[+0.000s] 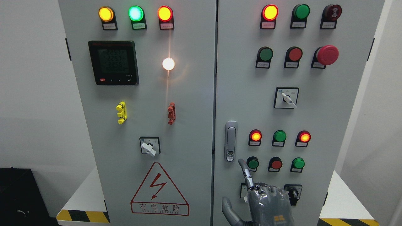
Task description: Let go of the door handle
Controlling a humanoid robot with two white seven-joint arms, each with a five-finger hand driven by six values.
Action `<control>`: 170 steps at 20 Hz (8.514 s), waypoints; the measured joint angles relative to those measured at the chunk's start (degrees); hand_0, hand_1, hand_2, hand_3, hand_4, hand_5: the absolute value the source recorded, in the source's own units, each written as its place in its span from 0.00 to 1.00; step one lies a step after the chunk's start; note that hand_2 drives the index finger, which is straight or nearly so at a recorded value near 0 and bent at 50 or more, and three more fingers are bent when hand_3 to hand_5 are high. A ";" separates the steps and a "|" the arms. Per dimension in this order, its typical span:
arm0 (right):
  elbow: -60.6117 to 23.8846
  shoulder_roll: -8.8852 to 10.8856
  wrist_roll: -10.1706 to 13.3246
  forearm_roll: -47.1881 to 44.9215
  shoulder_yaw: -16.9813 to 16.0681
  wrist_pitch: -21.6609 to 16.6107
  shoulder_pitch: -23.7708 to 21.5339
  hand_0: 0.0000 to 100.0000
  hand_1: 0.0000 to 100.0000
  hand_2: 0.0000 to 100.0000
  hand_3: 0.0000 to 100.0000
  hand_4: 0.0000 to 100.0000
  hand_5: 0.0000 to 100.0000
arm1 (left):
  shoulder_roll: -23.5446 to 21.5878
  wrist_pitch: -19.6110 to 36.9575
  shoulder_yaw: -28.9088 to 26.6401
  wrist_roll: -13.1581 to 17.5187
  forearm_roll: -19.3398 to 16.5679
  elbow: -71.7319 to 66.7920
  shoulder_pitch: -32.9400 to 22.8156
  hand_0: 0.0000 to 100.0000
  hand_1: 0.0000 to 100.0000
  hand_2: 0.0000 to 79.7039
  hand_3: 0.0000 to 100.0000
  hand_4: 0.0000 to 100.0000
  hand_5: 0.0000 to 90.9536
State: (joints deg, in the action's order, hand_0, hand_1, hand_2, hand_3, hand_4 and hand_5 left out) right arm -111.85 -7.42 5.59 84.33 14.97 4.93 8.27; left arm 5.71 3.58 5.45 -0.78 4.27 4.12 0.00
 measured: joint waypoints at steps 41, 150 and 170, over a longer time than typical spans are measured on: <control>8.54 -0.24 -0.43 2.18 4.29 8.94 5.70 0.37 0.29 0.09 1.00 1.00 1.00 | 0.00 0.00 0.00 0.00 0.01 0.00 0.00 0.12 0.56 0.00 0.00 0.00 0.00; 11.29 -0.32 -0.82 1.87 3.46 9.37 6.07 0.38 0.29 0.15 1.00 1.00 1.00 | 0.00 0.00 0.00 0.00 0.00 0.01 0.00 0.12 0.56 0.00 0.00 0.00 0.00; 11.30 -0.32 -0.83 1.89 3.61 9.34 5.92 0.38 0.29 0.16 1.00 1.00 1.00 | 0.00 0.00 0.00 0.00 -0.01 0.00 0.00 0.12 0.56 0.00 0.00 0.00 0.00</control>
State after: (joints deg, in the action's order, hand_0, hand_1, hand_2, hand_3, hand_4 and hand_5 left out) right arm -100.55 -7.74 4.76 86.22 18.58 14.27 14.19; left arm 5.71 3.58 5.45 -0.78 4.26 4.13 0.00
